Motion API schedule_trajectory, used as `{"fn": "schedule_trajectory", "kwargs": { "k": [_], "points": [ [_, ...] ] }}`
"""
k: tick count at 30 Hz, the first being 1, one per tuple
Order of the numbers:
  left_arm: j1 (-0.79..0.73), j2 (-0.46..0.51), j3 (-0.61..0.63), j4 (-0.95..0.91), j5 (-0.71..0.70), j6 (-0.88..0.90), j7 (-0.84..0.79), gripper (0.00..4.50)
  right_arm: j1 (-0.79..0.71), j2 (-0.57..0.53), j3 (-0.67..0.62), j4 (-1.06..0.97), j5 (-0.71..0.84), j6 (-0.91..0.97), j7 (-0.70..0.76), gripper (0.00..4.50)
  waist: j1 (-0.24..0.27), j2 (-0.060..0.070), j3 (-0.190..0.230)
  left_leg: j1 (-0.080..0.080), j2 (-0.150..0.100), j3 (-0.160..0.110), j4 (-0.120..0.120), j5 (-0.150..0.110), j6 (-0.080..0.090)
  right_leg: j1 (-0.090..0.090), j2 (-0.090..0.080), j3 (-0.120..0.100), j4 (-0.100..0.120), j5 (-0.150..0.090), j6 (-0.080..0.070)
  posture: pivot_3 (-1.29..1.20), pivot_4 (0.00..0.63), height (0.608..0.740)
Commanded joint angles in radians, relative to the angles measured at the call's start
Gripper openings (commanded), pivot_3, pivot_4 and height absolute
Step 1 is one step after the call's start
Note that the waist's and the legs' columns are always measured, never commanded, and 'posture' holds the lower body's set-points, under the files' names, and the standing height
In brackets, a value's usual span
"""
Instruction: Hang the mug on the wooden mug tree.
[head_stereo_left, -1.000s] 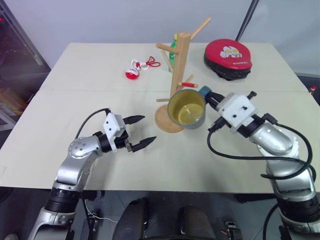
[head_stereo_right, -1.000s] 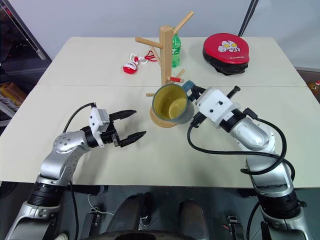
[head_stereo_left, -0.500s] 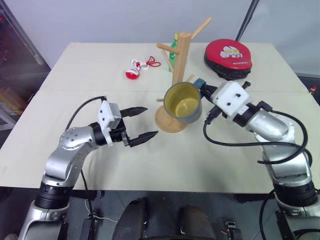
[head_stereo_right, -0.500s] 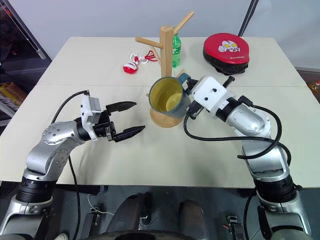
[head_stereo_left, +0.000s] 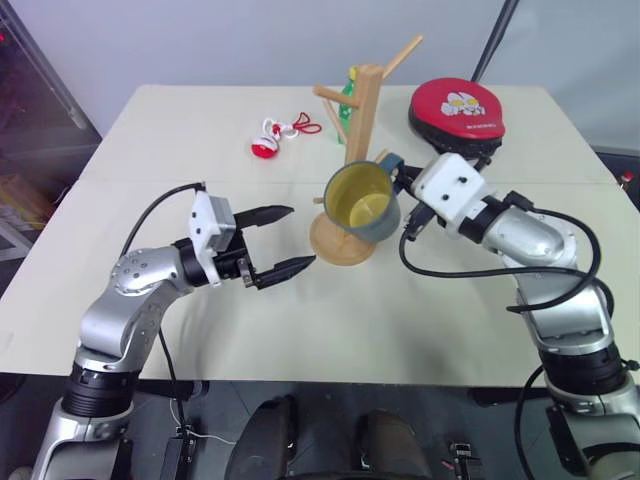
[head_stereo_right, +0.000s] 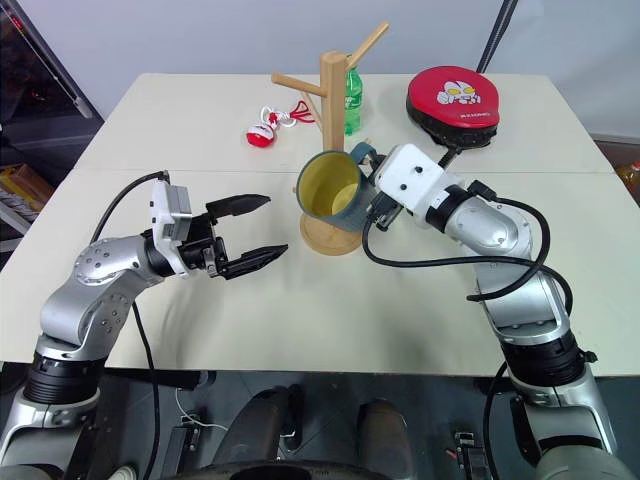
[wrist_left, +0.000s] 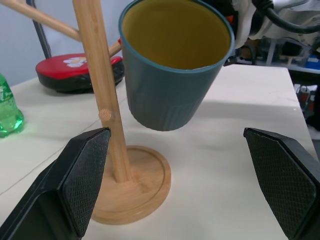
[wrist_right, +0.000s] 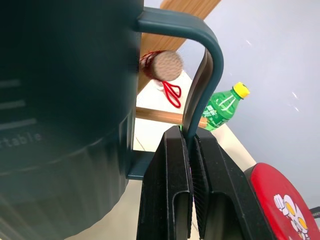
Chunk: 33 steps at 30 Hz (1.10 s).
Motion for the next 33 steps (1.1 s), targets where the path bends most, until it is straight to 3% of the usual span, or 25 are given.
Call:
{"fn": "schedule_trajectory", "kwargs": {
  "k": [1, 6, 14, 19, 23, 27, 33],
  "points": [
    [-0.013, 0.004, 0.02, -0.032, -0.011, -0.001, 0.005, 4.5, -0.029, -0.001, -0.003, -0.025, -0.003, 0.003, 0.004, 0.94, 0.0, 0.0, 0.0, 0.0, 0.0, 0.0, 0.0, 0.0, 0.0, 0.0, 0.0, 0.0, 0.0, 0.0, 0.0, 0.0, 0.15, 0.74],
    [-0.01, 0.004, 0.019, -0.032, -0.011, -0.004, 0.007, 4.5, -0.036, -0.006, -0.009, -0.038, -0.011, 0.01, 0.0, 3.48, -0.001, 0.0, 0.0, 0.0, 0.0, 0.0, 0.0, 0.0, 0.0, 0.0, 0.0, 0.0, 0.0, 0.0, 0.0, 0.0, 0.15, 0.74],
    [-0.001, 0.004, 0.029, -0.014, -0.005, -0.008, 0.018, 4.5, 0.002, -0.027, -0.079, -0.071, 0.016, 0.024, 0.006, 3.48, 0.0, 0.0, 0.0, 0.0, 0.0, 0.0, 0.0, 0.0, 0.0, 0.0, 0.0, 0.0, 0.0, 0.0, 0.0, 0.0, 0.15, 0.74],
    [0.047, -0.019, 0.105, 0.099, 0.074, -0.048, 0.161, 4.5, 0.24, 0.049, -0.354, -0.108, 0.195, 0.022, 0.006, 3.48, 0.004, -0.001, 0.0, 0.0, 0.0, -0.001, 0.0, 0.0, 0.0, 0.002, 0.0, -0.001, -0.001, 0.0, 0.0, 0.0, 0.15, 0.74],
    [0.099, -0.04, 0.152, 0.199, 0.146, -0.11, 0.247, 4.5, 0.42, 0.169, -0.452, -0.056, 0.271, -0.054, -0.035, 3.48, 0.0, -0.001, 0.0, 0.003, 0.0, -0.001, 0.0, 0.0, 0.0, 0.005, 0.0, -0.002, -0.002, 0.0, 0.0, 0.0, 0.15, 0.74],
    [0.151, -0.078, 0.186, 0.289, 0.192, -0.149, 0.327, 4.5, 0.522, 0.262, -0.469, 0.02, 0.296, -0.15, -0.068, 3.48, -0.006, -0.001, 0.0, 0.004, 0.0, -0.001, 0.0, 0.0, 0.0, 0.004, 0.0, 0.0, 0.0, 0.0, 0.0, 0.0, 0.15, 0.74],
    [0.217, -0.106, 0.204, 0.332, 0.229, -0.2, 0.378, 4.5, 0.55, 0.287, -0.436, 0.088, 0.318, -0.221, -0.069, 3.48, -0.003, -0.001, 0.0, 0.003, 0.0, -0.001, 0.0, 0.0, 0.0, 0.003, 0.0, 0.0, 0.001, 0.0, 0.0, 0.0, 0.15, 0.74]
  ]
}}
